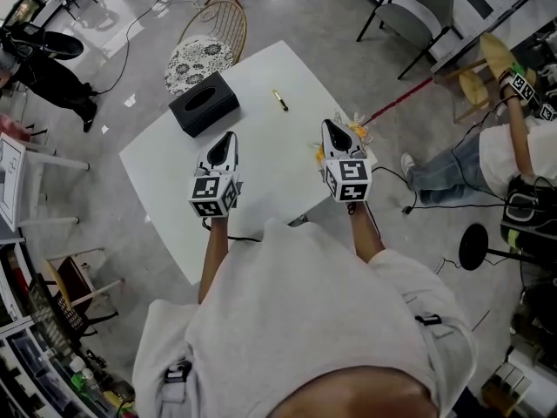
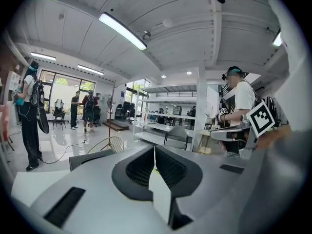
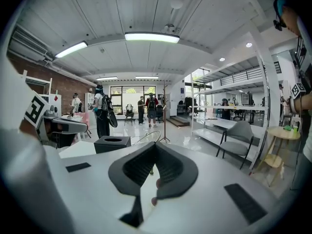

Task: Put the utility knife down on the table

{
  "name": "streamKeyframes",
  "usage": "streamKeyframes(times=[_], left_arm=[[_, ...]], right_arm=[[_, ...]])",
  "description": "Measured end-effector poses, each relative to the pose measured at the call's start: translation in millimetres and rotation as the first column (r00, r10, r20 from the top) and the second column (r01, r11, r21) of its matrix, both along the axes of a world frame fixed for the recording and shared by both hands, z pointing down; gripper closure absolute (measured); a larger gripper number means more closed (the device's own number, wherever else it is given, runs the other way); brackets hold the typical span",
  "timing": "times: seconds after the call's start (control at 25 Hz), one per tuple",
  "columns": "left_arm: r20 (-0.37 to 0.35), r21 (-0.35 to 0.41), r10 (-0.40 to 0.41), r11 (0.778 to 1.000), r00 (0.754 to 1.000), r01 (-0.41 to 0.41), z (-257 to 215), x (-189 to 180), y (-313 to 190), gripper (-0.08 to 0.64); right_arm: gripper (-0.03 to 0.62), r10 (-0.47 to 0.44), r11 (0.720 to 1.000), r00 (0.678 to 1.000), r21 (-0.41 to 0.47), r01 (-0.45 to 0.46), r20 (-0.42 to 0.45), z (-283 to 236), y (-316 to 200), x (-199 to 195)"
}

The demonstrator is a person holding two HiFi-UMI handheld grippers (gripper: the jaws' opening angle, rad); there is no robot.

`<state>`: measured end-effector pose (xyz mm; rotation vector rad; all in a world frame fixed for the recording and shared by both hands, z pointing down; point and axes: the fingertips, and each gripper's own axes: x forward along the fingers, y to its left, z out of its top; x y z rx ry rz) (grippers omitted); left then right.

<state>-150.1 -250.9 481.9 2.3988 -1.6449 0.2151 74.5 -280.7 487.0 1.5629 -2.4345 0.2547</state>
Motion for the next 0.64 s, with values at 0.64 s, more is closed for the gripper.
streamKeyframes(times=[0.64], left_arm=[[0.005,-0.015,0.012,1.0,1.0,-0.012,9.4,6.8,-7.3,0.534]], right_arm=[[0.561,-0.009,1.0,1.0,-0.012,0.009,-0.007,11.5,-5.4,-1.2]])
